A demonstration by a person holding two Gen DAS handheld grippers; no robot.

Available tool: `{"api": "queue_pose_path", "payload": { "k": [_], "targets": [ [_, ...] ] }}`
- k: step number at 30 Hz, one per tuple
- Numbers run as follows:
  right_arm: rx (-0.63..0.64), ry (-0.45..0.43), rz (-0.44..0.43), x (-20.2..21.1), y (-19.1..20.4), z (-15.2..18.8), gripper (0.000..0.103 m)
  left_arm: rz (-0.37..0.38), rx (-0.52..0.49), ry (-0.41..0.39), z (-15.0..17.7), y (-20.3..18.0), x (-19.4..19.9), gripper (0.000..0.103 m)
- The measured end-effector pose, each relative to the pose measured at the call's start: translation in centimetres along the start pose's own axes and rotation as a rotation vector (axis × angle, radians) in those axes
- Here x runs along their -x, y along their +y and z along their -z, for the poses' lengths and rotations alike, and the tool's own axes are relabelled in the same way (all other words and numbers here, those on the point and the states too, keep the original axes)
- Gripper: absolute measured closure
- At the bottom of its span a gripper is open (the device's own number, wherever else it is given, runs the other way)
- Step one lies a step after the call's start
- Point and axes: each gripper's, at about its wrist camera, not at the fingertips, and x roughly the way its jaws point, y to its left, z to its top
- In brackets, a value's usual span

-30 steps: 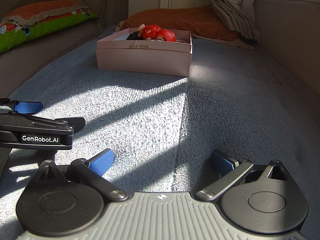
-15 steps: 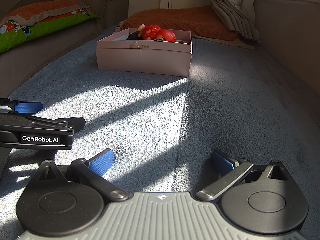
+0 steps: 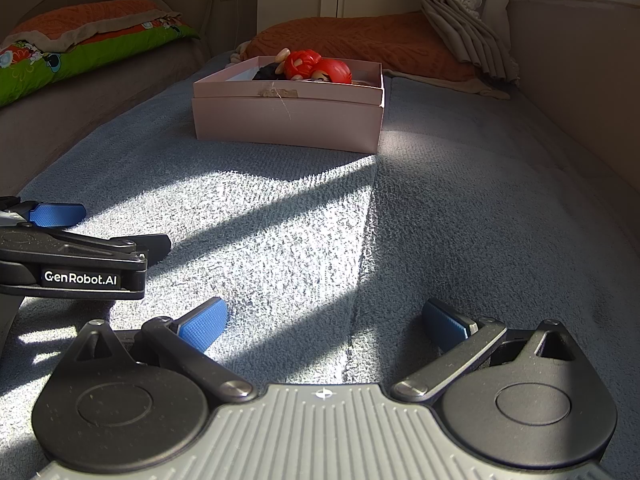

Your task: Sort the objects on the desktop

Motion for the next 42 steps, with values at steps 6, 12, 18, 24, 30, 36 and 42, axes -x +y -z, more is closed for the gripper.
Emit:
{"api": "queue_pose_path", "payload": {
  "k": [6, 12, 18, 24, 30, 36, 42],
  "targets": [
    [0.000, 0.000, 0.000, 0.0, 0.0, 0.0, 0.000, 0.000, 0.000, 0.000, 0.0, 0.0, 0.0, 0.000],
    [0.000, 0.000, 0.000, 0.0, 0.0, 0.0, 0.000, 0.001, 0.000, 0.000, 0.0, 0.0, 0.0, 0.000],
    [0.000, 0.000, 0.000, 0.0, 0.0, 0.0, 0.000, 0.004, 0.005, 0.003, 0.0, 0.0, -0.1, 0.000],
    [0.000, 0.000, 0.000, 0.0, 0.0, 0.0, 0.000, -0.004, -0.004, 0.003, 0.0, -0.2, -0.2, 0.000],
    [0.000, 0.000, 0.000, 0.0, 0.0, 0.0, 0.000, -0.001, -0.018, 0.009, -0.2, -0.2, -0.2, 0.000],
    [0.000, 0.000, 0.000, 0.0, 0.0, 0.0, 0.000, -0.003, -0.097, -0.001, -0.5, -0.6, 0.0, 0.000],
    [0.000, 0.000, 0.000, 0.0, 0.0, 0.0, 0.000, 0.132, -0.037, 0.082, -1.2, 2.0, -0.3, 0.000]
  ]
}}
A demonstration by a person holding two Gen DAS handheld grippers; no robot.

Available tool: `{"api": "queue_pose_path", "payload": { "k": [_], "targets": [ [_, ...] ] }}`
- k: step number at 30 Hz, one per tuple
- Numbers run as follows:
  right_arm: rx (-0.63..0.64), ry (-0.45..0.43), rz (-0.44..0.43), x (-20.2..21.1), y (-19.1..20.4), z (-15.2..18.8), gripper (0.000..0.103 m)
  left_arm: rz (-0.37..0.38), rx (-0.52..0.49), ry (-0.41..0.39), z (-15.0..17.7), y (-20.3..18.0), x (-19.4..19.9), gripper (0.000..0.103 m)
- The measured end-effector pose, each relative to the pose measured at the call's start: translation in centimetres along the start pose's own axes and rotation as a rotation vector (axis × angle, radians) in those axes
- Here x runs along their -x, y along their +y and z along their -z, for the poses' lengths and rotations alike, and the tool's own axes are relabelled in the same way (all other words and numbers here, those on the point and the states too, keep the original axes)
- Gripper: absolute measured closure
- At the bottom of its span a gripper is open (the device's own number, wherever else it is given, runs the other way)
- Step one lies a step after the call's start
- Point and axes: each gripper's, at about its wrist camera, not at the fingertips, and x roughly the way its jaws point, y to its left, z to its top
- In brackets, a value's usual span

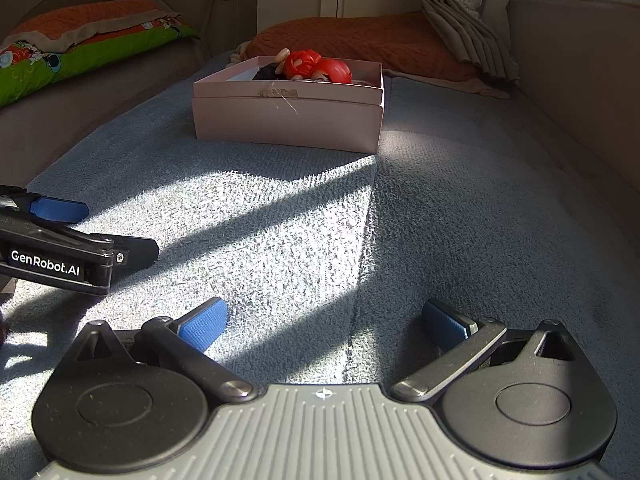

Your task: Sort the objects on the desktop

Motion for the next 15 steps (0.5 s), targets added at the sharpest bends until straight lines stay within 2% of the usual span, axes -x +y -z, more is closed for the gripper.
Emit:
{"api": "queue_pose_path", "payload": {
  "k": [2, 4, 6, 7, 8, 9, 13, 15],
  "targets": [
    [0.000, 0.000, 0.000, 0.0, 0.0, 0.0, 0.000, 0.041, 0.049, -0.005, 0.0, 0.9, 0.3, 0.000],
    [0.000, 0.000, 0.000, 0.0, 0.0, 0.0, 0.000, 0.045, 0.079, 0.012, -0.2, 0.9, 0.5, 0.000],
    [0.000, 0.000, 0.000, 0.0, 0.0, 0.0, 0.000, 0.007, 0.041, 0.047, -0.3, 0.0, 0.5, 0.000],
    [0.000, 0.000, 0.000, 0.0, 0.0, 0.0, 0.000, -0.024, -0.009, 0.065, -0.3, -0.8, 0.4, 0.000],
    [0.001, 0.000, 0.001, 0.0, 0.0, 0.0, 0.000, -0.055, -0.065, 0.069, -0.2, -1.6, 0.3, 0.000],
    [0.000, 0.000, 0.000, 0.0, 0.0, 0.0, 0.000, -0.067, -0.080, 0.064, -0.1, -1.9, 0.5, 0.000],
    [0.000, 0.000, 0.001, 0.0, 0.0, 0.0, 0.000, -0.061, 0.002, 0.086, 0.0, -1.0, 0.7, 0.000],
    [0.000, 0.000, 0.001, 0.0, 0.0, 0.0, 0.000, -0.104, 0.018, 0.063, 0.5, -1.2, 0.9, 0.000]
  ]
}}
